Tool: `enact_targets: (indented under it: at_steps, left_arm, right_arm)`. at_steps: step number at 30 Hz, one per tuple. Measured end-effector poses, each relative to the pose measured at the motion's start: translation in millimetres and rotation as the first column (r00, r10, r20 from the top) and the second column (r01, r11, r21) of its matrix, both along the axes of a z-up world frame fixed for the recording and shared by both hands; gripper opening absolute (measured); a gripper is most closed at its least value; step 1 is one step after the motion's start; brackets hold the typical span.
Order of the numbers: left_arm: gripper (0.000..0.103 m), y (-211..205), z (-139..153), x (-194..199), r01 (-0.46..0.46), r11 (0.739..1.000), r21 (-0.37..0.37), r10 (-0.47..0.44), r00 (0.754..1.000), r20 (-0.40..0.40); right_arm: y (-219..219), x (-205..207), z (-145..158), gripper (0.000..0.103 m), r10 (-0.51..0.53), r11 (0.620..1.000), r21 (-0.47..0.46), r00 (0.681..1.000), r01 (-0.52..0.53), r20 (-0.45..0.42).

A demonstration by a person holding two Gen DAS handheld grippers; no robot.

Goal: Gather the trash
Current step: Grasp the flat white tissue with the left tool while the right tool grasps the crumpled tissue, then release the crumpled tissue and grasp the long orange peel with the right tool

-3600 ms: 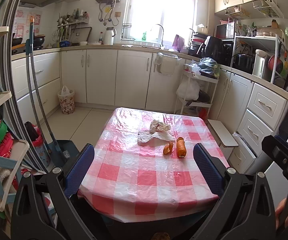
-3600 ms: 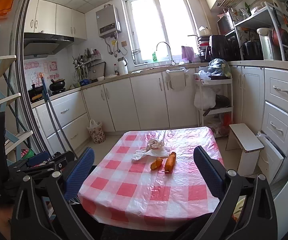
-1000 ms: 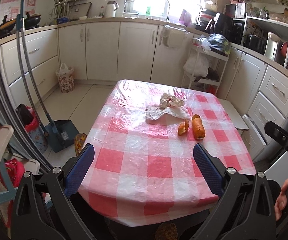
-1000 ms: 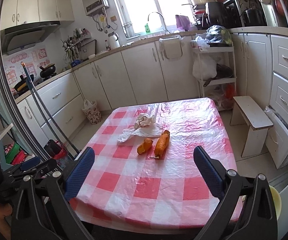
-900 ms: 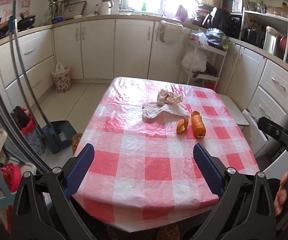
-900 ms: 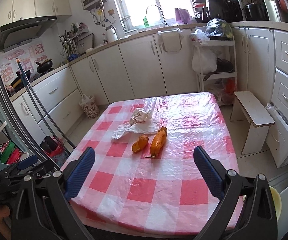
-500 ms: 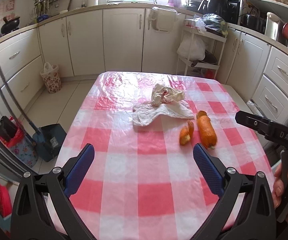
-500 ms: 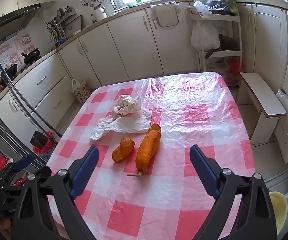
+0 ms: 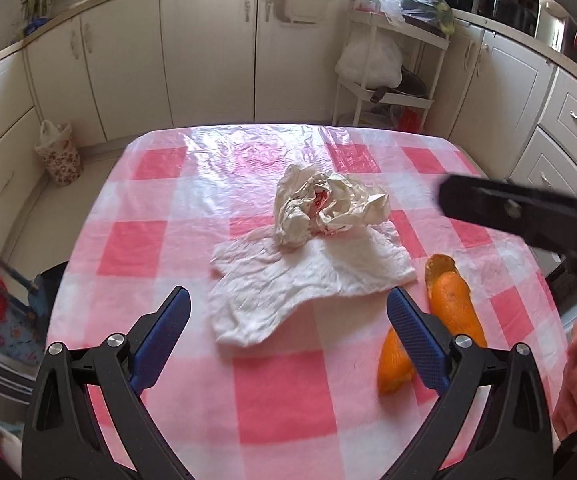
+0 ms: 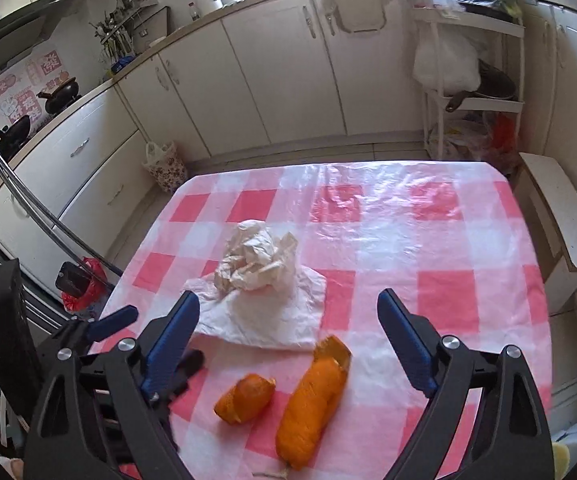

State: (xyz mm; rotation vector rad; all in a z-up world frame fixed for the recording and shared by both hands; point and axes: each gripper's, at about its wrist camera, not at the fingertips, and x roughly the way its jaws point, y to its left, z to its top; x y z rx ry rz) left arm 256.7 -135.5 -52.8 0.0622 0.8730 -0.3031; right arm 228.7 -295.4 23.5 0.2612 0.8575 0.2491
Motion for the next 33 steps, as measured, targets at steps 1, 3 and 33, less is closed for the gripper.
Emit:
enact_targets:
  at_steps: [1,3,33]
  left_arm:
    - [0.083,-3,-6,7,0.000,1.000,-0.001,0.000,1.000,-0.017]
    - [0.065,-2,-17,17,-0.007,1.000,-0.029,0.005,0.998,-0.067]
    - [0.004,70,12,-91,-0.037,0.990,-0.138,0.026,0.996,-0.081]
  right_arm:
    - [7,14,-4,0.087,0.013,1.000,-0.006,1.000,-0.013,-0.025]
    - [19,36,-13,0.087,0.030,0.999,-0.033,0.997,-0.032,-0.071]
    - [-55,-26,-20,0.065,-0.133,0.979,0.128,0.969,0.161,-0.206]
